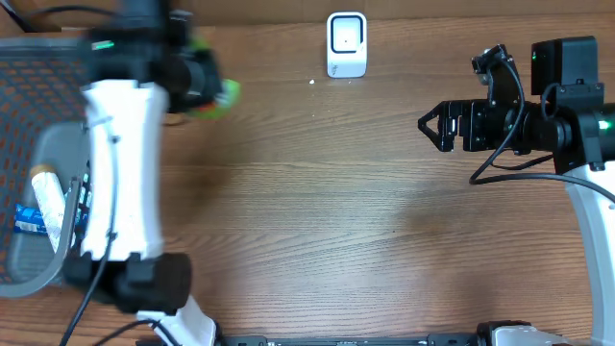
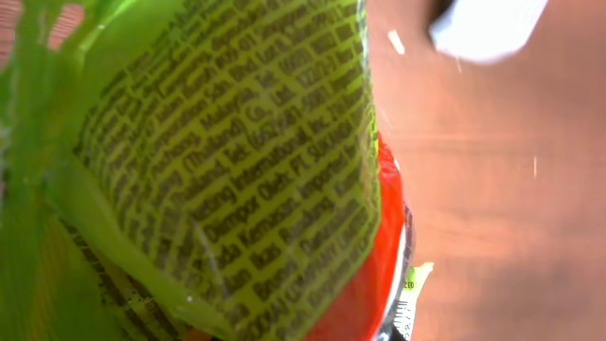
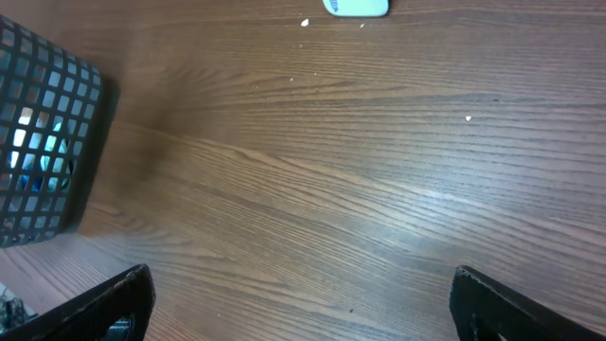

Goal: Scan the item barcode
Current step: 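Lift the green bag out and place it on the table centre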

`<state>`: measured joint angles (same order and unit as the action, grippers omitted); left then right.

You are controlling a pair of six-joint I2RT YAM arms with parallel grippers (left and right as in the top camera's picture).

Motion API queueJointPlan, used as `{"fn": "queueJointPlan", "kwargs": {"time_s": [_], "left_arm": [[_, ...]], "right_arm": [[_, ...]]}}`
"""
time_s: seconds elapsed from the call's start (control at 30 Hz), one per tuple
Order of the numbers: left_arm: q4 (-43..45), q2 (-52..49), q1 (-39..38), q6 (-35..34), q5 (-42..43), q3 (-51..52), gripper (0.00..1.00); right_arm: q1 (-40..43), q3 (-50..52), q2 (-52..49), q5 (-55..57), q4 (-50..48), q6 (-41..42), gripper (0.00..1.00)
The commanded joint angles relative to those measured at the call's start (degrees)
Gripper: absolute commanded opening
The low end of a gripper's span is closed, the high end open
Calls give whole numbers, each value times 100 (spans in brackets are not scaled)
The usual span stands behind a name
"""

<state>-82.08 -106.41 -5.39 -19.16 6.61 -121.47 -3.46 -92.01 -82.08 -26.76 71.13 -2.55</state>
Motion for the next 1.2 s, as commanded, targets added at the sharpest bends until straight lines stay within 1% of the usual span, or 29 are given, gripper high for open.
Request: {"fn": "queueJointPlan", "kwargs": {"time_s": [0.0, 0.13, 0.23, 0.33, 0.4, 0.47, 0.5, 0.53, 0.57, 0.6, 0.63, 0.7, 0.77, 0.93, 1.03, 1.13, 1.17], "left_arm": [[190, -411, -730, 111, 66, 345, 5], [483, -1104, -1473, 68, 59, 654, 5], [601, -1744, -1902, -7, 22, 675, 5], [645, -2271, -2181, -234, -133, 673, 6], [629, -2546, -2312, -234, -142, 673, 6], [570, -2706, -2400, -258, -142, 673, 11], [538, -2739, -2433, -258, -142, 673, 22], [511, -2741, -2459, -256, -144, 675, 54], [496, -2741, -2472, -256, -144, 673, 79], [476, -2721, -2483, -256, -142, 651, 95], [428, -2695, -2487, -256, -125, 592, 100], [302, -2673, -2468, -249, -103, 472, 100], [-33, -2640, -2415, -238, -107, 155, 100], [-901, -2361, -2122, -195, -125, -1099, 98], [-1211, -2002, -1818, -162, -186, -1856, 98], [-1475, -1519, -1340, -164, -568, -2479, 98], [-1473, -1379, -1193, -153, -632, -2531, 98]], "right_arm": [[-22, -133, 31, -33, -35, 22, 100], [-22, -133, 31, -33, -28, 22, 100], [-22, -133, 31, -33, -11, 20, 100], [-22, -133, 31, -33, -7, 22, 100], [-22, -133, 31, -33, -7, 22, 100], [-22, -133, 31, -33, -7, 20, 100], [-22, -133, 31, -31, -9, 20, 100], [-22, -133, 31, -31, -17, 20, 100], [-22, -133, 31, -31, -26, 20, 100], [-22, -133, 31, -31, -33, 20, 100], [-22, -133, 31, -31, -48, 20, 100], [-22, -133, 31, -31, -57, 20, 100], [-22, -133, 31, -33, -55, 20, 100], [-22, -133, 28, -31, -55, 20, 100], [-22, -133, 28, -31, -52, 20, 100], [-22, -133, 28, -33, -52, 20, 100], [-22, -133, 28, -33, -55, 20, 100]]}}
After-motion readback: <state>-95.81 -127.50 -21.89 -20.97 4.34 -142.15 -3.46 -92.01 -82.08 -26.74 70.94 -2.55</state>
